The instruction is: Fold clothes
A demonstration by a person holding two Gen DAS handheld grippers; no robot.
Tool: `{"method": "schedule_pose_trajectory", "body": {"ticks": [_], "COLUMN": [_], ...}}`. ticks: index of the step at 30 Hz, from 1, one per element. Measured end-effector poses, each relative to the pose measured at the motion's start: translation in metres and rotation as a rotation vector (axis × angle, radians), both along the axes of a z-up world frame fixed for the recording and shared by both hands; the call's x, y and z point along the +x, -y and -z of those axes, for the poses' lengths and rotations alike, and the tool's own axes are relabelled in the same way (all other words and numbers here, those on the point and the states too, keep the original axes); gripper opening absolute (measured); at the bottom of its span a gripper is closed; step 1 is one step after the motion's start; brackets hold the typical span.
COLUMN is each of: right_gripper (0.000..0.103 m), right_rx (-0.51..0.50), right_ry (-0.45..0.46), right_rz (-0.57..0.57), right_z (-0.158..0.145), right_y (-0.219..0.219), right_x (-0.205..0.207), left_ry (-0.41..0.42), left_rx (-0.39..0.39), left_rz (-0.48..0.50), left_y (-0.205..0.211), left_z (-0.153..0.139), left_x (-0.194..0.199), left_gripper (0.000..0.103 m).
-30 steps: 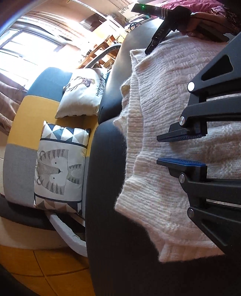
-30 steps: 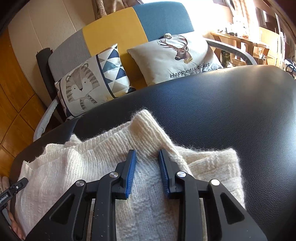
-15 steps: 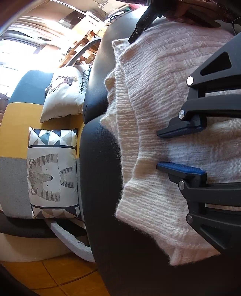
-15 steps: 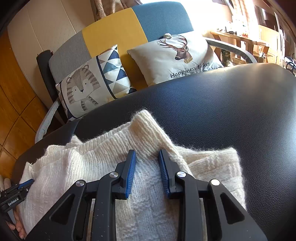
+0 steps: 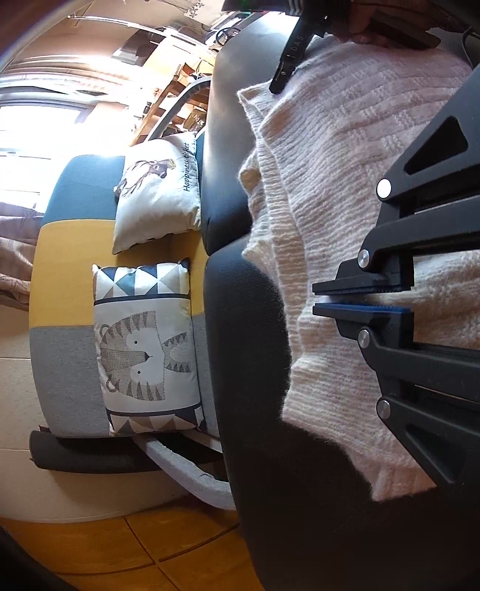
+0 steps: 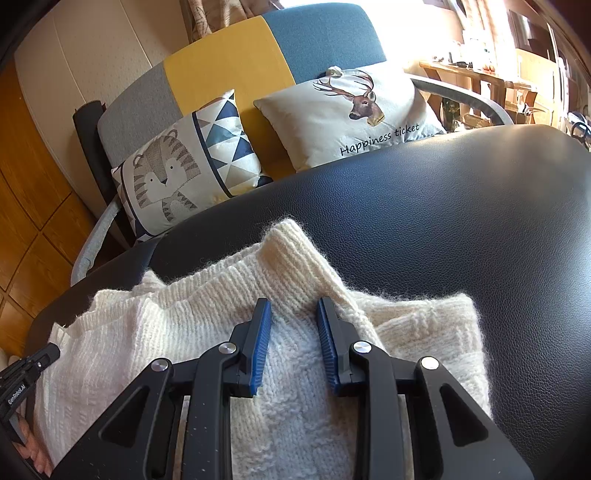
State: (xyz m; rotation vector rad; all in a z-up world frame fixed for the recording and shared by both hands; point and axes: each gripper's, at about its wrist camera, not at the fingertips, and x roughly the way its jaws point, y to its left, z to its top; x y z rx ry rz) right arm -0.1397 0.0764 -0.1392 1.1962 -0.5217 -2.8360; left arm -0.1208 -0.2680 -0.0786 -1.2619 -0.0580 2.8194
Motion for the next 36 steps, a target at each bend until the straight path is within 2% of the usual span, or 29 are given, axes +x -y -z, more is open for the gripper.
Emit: {"method": "schedule_pose_trajectory", "body": {"ticks": [2,4,6,8,10,13,15,18,19,21,23,24,25,28,32,36], "right_gripper": [0.031,0.039,0.045,0.059,0.061,0.061,0.061,0.061,0.06,0.049,0.013,0.013,0.01,0.006,0.005,0.005], "right_rx": [-0.008,-0.013,-0.017,-0.049,-0.038,0.083,0.124,0.147,0.17,0.213,0.18,0.16,0.146,0.107,0.075,0.093], "right_ry": [0.01,0.01,-0.022,-0.033,-0.015,-0.008,0.029,0.114,0.14,0.16,0.147,0.141,0.137,0.113,0.052,-0.015], "right_rz": [-0.009,-0.045,-0.108,-0.221,-0.344,-0.495,-0.566,-0.612,-0.61,-0.604,-0.603,-0.602,-0.594,-0.562,-0.52,-0.489], "right_z": [-0.002,-0.012,-0.028,-0.042,-0.049,-0.044,-0.036,-0.022,-0.016,-0.005,-0.004,-0.004,-0.005,-0.01,-0.023,-0.03], "right_y": [0.0,0.003,0.012,0.03,0.058,0.111,0.141,0.175,0.183,0.193,0.192,0.191,0.189,0.183,0.179,0.184], "right_x": [0.0,0.002,0.011,0.02,0.027,0.037,0.037,0.032,0.028,0.026,0.026,0.026,0.026,0.025,0.023,0.021], "left_ry": [0.014,0.025,0.035,0.089,0.107,0.134,0.14,0.126,0.117,0.113,0.118,0.117,0.113,0.096,0.041,0.011], "left_rx": [0.0,0.015,-0.01,-0.033,-0.063,-0.113,-0.132,-0.109,-0.08,-0.002,0.055,0.06,0.064,0.095,0.139,0.127], "left_rz": [0.014,0.039,0.031,0.024,0.021,0.02,0.021,0.008,0.0,-0.017,-0.025,-0.021,-0.017,-0.025,-0.059,-0.083], "left_y": [-0.001,-0.001,-0.002,-0.005,-0.009,-0.015,-0.017,-0.011,-0.006,0.004,0.011,0.012,0.012,0.015,0.024,0.029], "left_z": [0.001,0.005,0.009,0.017,0.02,0.023,0.024,0.027,0.029,0.03,0.03,0.028,0.027,0.02,0.008,0.009], "left_x": [-0.001,0.0,0.003,0.001,0.0,-0.003,-0.003,-0.003,-0.004,-0.004,-0.004,-0.005,-0.005,-0.005,-0.005,-0.005], "left_gripper": [0.003,0.004,0.007,0.017,0.017,0.019,0.02,0.026,0.028,0.028,0.026,0.023,0.012,0.0,0.0,0.0]}}
